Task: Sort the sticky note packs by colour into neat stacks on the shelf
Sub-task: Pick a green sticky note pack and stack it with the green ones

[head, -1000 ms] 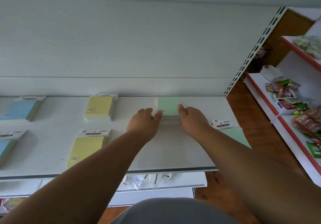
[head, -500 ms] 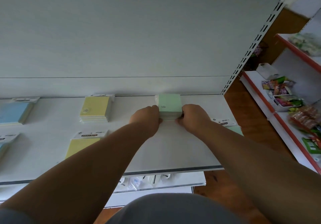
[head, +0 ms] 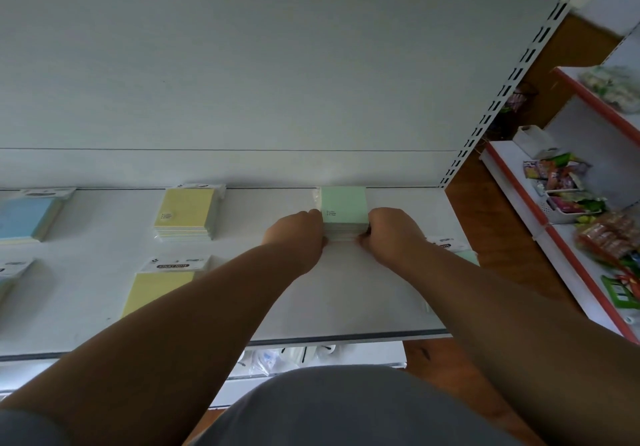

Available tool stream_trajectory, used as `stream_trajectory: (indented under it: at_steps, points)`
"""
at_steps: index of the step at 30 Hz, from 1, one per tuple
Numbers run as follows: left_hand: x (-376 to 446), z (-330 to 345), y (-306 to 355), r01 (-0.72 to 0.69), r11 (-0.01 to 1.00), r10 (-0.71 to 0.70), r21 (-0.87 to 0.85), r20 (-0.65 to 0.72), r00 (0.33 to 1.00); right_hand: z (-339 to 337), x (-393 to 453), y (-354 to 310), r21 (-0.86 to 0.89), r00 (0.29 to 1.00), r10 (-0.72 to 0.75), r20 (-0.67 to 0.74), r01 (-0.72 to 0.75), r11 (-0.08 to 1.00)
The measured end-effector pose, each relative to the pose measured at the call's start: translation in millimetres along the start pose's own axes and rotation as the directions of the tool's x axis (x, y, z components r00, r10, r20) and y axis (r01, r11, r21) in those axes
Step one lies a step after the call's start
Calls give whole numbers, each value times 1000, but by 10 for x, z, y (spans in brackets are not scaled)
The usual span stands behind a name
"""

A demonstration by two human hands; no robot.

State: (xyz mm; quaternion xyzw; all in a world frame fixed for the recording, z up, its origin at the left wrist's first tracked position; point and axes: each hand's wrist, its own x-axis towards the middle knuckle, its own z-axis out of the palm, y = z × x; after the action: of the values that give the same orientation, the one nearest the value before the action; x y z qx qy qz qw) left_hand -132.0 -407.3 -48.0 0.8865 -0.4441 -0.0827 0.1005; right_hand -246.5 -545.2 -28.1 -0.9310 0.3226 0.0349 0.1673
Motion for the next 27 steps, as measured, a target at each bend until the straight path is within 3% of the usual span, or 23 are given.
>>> stream_trajectory:
  at_steps: [7,11,13,15,17,19,20,23,27]
  points:
    - [-27,-26,25,75,995,-74,-59,8,997,-111,-42,-8,20,999,-15,35,15,1000]
    - [-88,-43,62,28,961,-54,-276,-87,995,-149,-49,33,161,996,-86,4,85,983]
    - [-106,-69,150,15,850,-54,-526,-58,997,-153,-46,24,305,995,-95,29,82,949]
    - [-116,-72,216,112,635,-144,-765,26,989,-149,-63,5,523,997,-43,64,3,852]
    - [-137,-76,255,253,345,-224,-904,183,957,-111,-87,-25,763,996,19,90,-82,642]
    - [-158,-40,268,279,122,-228,-953,247,942,-60,-110,-52,877,987,80,141,-162,453]
    - [-167,-24,279,271,94,-234,-958,243,941,-33,-122,-67,888,984,86,158,-180,422]
    - [-191,8,290,239,96,-223,-966,213,951,27,-136,-94,852,984,71,164,-178,492]
    - [-191,-26,269,180,157,-125,-971,162,979,4,-88,-78,843,981,93,173,-196,501]
